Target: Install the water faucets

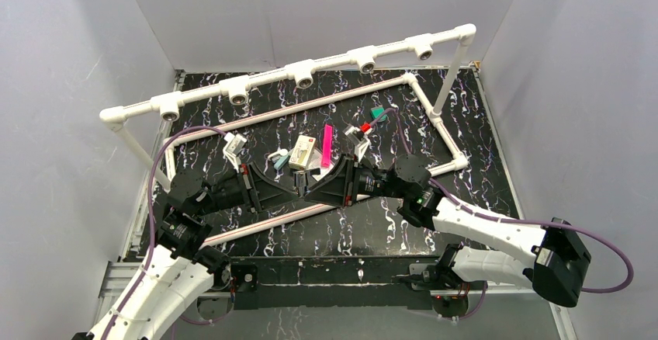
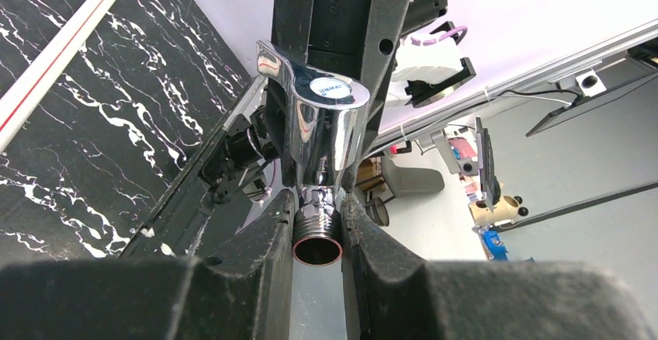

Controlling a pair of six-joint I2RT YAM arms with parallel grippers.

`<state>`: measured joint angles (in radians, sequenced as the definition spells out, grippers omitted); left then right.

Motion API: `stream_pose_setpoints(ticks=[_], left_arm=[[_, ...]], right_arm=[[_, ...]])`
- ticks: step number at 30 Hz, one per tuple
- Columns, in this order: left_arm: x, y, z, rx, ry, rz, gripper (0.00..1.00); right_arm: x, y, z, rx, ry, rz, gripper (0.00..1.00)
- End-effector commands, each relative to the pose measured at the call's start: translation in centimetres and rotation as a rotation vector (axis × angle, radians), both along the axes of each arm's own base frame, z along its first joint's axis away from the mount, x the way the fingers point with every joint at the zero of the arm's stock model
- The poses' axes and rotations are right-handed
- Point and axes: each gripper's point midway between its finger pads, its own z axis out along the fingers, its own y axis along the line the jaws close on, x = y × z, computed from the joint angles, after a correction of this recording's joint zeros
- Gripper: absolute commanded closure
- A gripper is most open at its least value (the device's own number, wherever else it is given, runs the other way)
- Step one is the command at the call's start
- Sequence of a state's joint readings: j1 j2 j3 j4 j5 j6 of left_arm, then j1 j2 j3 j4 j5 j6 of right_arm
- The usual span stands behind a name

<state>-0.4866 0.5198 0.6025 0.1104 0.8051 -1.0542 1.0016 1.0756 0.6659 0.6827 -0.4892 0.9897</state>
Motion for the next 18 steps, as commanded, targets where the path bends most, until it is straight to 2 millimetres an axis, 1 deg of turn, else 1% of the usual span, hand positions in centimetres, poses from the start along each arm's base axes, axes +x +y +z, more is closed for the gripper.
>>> stream_pose_setpoints(ticks=[1,6,8,10,18], left_arm=[[0.21,0.06,0.25,0.002,-0.027,0.016,1.00],[0.32,0.06,-0.05,0.011,-0.021,0.020,1.00],[0.41,0.04,-0.09,0.013,-0.018,0.023,1.00],[0.46,0.01,-0.09,0.013,-0.015,0.023,1.00],[0.80,0.00,-0.51,0.031,0.000,0.036,1.00]], right_arm=[[-0.28,-0.04,3.31,0.084,-0.073,-0.006,0.64],[-0.30,-0.05,3.34,0.082,-0.085,-0.009,0.72],[-0.19,-0.03,3.22,0.078,-0.089,-0.015,0.82],[-0.13,0.00,3.09,0.075,-0.092,-0.017,0.99],[0.36,-0.28,2.97,0.061,-0.115,-0.064,0.99]])
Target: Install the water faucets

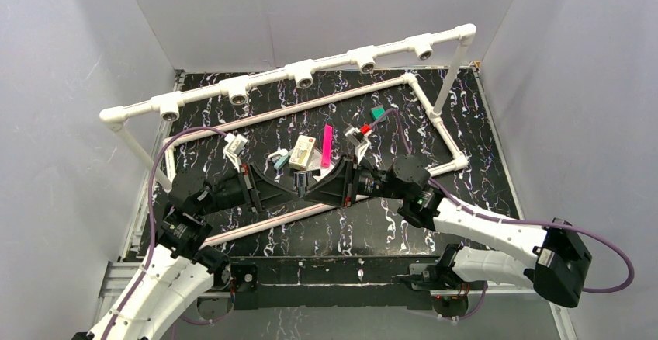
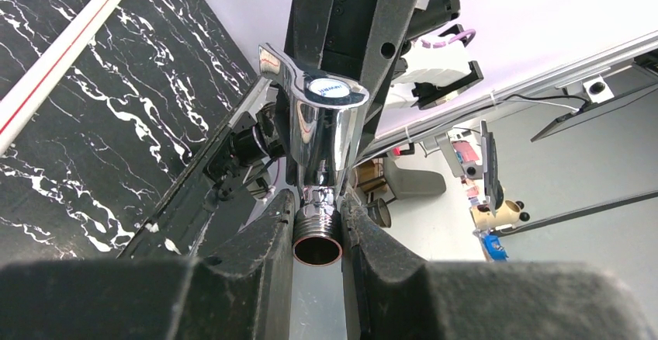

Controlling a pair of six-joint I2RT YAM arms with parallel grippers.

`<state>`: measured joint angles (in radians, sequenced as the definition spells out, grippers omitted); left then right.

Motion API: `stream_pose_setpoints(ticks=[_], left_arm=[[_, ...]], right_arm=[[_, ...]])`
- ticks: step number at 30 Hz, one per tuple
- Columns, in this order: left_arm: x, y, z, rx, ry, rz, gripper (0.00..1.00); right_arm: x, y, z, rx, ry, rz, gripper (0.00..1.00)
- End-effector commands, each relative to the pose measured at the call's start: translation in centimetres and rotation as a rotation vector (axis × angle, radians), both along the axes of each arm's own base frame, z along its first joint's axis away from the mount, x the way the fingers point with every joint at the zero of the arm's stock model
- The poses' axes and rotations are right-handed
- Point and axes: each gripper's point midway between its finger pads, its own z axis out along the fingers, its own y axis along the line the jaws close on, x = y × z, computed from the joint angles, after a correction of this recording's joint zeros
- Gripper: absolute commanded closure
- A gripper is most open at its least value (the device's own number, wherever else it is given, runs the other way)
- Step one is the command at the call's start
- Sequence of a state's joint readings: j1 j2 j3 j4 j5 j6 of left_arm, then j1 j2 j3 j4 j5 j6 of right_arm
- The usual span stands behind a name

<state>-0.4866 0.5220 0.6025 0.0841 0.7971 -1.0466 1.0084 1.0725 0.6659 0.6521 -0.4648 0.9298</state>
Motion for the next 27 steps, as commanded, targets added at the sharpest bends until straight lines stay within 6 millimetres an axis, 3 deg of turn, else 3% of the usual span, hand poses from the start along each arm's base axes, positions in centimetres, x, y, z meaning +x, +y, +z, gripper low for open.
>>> stream_pose_setpoints(ticks=[1,8,12,17,22,27], left_arm=[[0.7,0.0,0.0,0.018,-0.016,0.030,0.96],[0.9,0.0,0.2,0.032,-0.015,0.043,0.56],[1.2,0.2,0.1,0.063,-0.008,0.060,0.39],[1.4,0.4,1.1,0.103,-0.032,0.077,0.28],[1.8,0.6,3.3,0.131,-0.085,0.092,0.25],[3.5,0.2,6.1,0.170,-0.149,0.112,0.25]], right_arm=[[0.0,-0.5,3.6,0.081,-0.078,-0.037,0.99],[0.2,-1.0,3.9,0.070,-0.099,-0.068,0.99],[0.4,-1.6,4.3,0.061,-0.123,-0.099,0.99],[0.8,-2.4,4.2,-0.003,-0.153,-0.151,0.99],[2.3,-4.3,4.5,-0.079,-0.211,-0.279,0.99],[4.1,-6.3,6.0,-0.175,-0.285,-0.413,0.99]])
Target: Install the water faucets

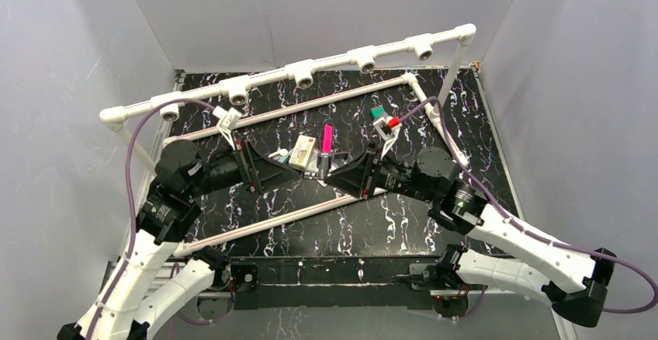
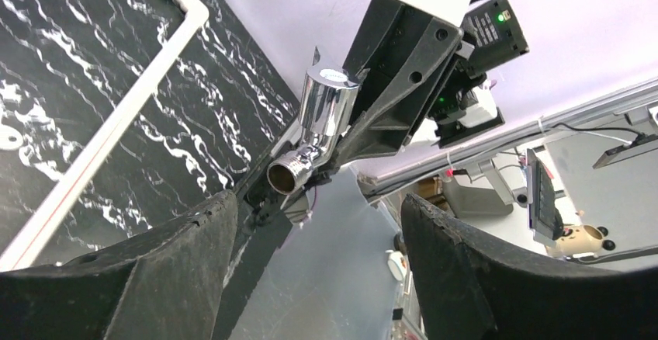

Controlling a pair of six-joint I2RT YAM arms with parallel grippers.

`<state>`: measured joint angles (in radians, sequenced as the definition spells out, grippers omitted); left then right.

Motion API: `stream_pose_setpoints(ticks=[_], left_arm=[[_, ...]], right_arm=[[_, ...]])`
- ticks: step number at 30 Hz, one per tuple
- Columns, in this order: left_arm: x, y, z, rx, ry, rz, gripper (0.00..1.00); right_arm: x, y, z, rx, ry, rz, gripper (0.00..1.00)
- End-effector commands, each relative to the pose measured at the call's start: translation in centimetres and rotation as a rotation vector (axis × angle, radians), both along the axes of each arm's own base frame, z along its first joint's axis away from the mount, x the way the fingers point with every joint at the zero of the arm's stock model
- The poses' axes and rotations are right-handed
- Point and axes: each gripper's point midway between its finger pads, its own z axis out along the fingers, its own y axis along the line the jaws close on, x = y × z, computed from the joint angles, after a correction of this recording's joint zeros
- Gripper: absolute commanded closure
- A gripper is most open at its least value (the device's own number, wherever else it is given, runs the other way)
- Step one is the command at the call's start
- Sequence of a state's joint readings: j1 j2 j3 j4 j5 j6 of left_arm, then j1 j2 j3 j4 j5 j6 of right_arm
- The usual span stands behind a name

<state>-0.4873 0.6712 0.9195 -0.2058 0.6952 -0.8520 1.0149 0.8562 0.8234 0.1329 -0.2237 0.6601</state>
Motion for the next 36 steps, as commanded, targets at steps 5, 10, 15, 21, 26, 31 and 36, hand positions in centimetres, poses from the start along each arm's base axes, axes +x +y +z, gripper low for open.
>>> stream_pose_setpoints(ticks=[5,10,15,21,26,31,36], left_arm=[[4.4,-0.9,5.0,0.090,-0.085,0.064,0.28],[7.3,-1.9,8.7,0.082,-0.137,0.100,0.29],[10.2,-2.3,12.3,0.100,-0.248,0.160,0.30],[15.1,-1.4,14.0,0.152,-0.326,0.343,0.32],[19.1,-0.4,14.2,0.236,-0.396,0.481,0.33],[23.9,1.8,13.1,0.377,-0.451,0.676,0.34],[27.4,3.7,12.1,0.492,-0.484,0.827,0.34]], right_arm=[[4.5,-4.8,5.5,-0.132,-0.208,-0.324,0.99],[6.4,-7.4,7.8,-0.193,-0.284,-0.473,0.99],[8.2,-9.8,8.8,-0.263,-0.335,-0.612,0.99],[9.7,-11.7,9.6,-0.339,-0.406,-0.722,0.99],[11.2,-13.7,10.1,-0.418,-0.468,-0.842,0.99],[12.6,-14.0,10.1,-0.498,-0.549,-0.907,0.99],[13.6,-13.6,10.4,-0.529,-0.634,-0.936,0.99]])
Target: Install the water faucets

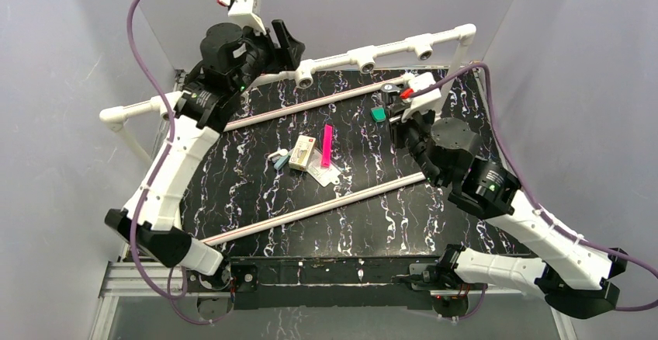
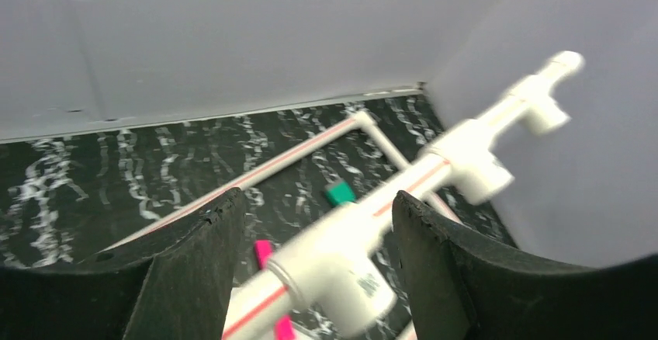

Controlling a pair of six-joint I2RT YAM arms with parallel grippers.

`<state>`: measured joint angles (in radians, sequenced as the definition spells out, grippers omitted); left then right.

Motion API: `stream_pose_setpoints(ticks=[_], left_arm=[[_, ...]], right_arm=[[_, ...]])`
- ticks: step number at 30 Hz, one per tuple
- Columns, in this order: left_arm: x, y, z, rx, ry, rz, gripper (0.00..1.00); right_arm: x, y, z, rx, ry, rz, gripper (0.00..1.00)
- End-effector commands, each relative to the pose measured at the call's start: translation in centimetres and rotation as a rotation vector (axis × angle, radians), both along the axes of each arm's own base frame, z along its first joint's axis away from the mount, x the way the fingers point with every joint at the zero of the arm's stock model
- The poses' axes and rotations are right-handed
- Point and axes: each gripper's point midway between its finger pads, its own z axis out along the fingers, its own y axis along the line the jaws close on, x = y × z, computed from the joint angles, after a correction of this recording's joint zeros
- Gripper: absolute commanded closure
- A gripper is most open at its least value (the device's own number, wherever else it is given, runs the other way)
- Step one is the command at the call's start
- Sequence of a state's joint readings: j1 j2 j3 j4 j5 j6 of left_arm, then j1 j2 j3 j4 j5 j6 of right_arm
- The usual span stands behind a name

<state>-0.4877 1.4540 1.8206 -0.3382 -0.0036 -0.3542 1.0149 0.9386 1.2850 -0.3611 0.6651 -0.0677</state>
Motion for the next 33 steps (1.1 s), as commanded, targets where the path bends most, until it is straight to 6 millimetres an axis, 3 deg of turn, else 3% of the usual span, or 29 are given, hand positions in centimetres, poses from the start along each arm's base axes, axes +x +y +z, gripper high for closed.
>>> stream_pose_setpoints(ticks=[1,9,17,22,33], left_arm=[[2.9,3.4,1.6,0.090,-0.106,0.218,0.34],[7.1,3.5,0.3,0.170,-0.119,0.313,0.33],[9.3,3.7,-2.3,0.251,-0.112,0.361,0.30],[9.8,3.7,-4.0,0.294,-0.102,0.365,0.23],[9.0,4.9,-8.7,0.397,-0.031,0.376,0.21]], right_arm=[[1.1,-0.5,3.8,0.015,-0.147,-0.053,0.99],[2.6,0.7,2.8,-0.057,-0.171,-0.066,0.99],[4.1,1.8,2.1,-0.071,-0.168,-0.019,0.99],[4.7,2.4,1.8,-0.033,-0.159,0.031,0.99],[6.5,2.3,-0.2,0.001,-0.130,0.060,0.99]])
